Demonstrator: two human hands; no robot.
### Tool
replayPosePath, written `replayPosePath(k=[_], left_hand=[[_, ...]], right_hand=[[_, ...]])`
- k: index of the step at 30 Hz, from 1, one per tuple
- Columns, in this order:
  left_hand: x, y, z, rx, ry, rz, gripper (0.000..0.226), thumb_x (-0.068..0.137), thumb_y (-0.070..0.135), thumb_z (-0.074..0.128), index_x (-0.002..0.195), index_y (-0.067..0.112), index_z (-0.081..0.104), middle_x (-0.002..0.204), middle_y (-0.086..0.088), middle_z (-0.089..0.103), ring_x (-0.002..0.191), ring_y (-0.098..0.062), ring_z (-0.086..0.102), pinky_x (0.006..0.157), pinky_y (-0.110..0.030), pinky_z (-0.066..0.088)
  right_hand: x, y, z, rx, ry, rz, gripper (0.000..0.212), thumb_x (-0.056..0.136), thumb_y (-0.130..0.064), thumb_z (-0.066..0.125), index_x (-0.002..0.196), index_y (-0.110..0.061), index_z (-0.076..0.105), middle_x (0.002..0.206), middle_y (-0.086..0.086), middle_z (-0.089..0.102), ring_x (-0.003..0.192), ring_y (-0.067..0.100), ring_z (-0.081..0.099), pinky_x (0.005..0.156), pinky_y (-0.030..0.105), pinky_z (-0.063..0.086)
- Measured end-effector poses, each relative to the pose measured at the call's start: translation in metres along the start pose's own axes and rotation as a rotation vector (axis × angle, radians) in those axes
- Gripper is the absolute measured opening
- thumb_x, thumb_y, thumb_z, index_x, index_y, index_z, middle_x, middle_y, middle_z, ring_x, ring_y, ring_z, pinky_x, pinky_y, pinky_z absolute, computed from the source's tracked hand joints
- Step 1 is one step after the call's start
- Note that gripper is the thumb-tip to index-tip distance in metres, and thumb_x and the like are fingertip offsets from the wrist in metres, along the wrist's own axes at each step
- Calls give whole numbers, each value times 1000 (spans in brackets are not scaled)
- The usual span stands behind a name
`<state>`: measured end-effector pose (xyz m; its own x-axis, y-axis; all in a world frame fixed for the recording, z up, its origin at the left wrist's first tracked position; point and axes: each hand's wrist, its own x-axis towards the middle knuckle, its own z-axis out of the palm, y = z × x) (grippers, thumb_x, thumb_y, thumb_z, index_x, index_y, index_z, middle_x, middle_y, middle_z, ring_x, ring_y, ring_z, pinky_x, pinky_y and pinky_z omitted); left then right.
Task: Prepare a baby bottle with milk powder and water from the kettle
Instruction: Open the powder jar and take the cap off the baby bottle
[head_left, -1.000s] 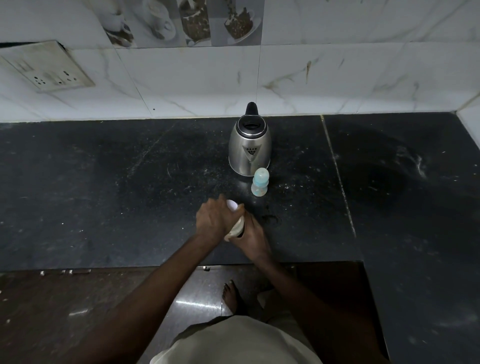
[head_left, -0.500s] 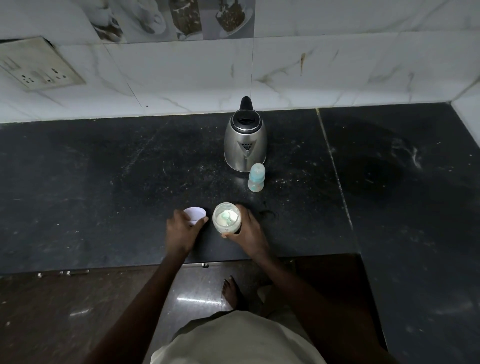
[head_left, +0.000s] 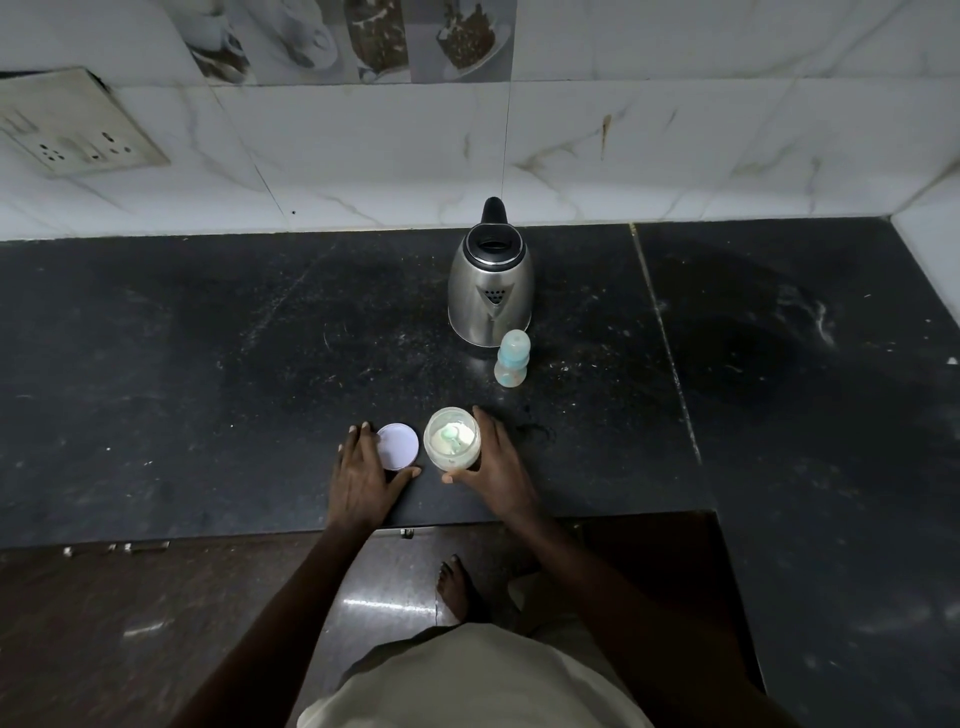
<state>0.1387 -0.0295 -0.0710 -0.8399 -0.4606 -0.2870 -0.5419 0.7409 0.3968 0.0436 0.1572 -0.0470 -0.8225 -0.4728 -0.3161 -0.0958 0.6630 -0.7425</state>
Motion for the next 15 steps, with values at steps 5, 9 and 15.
replayPosePath(k=[5,9,15], left_hand=[[-2,-3,-6,-233,85,-3,75,101,48,51,152,-5,36,162,-22,38,155,-41,29,128,-53,25],[1,9,-12,-385,220,27,53,101,27,38,143,-4,48,151,-21,51,140,-40,48,118,-57,38],[16,47,-18,-453,275,128,53,106,34,35,144,0,48,151,-15,52,139,-27,47,115,-45,41]], right_hand=[[-2,12,-10,-59,57,-38,112,75,-16,92,166,-17,27,169,6,27,157,20,28,124,34,32],[0,22,-37,-331,98,-209,100,80,-28,89,164,-17,35,168,5,33,155,21,34,120,42,41],[34,13,-87,-313,394,-92,79,90,-26,82,156,-9,44,158,11,44,145,27,47,112,43,49]])
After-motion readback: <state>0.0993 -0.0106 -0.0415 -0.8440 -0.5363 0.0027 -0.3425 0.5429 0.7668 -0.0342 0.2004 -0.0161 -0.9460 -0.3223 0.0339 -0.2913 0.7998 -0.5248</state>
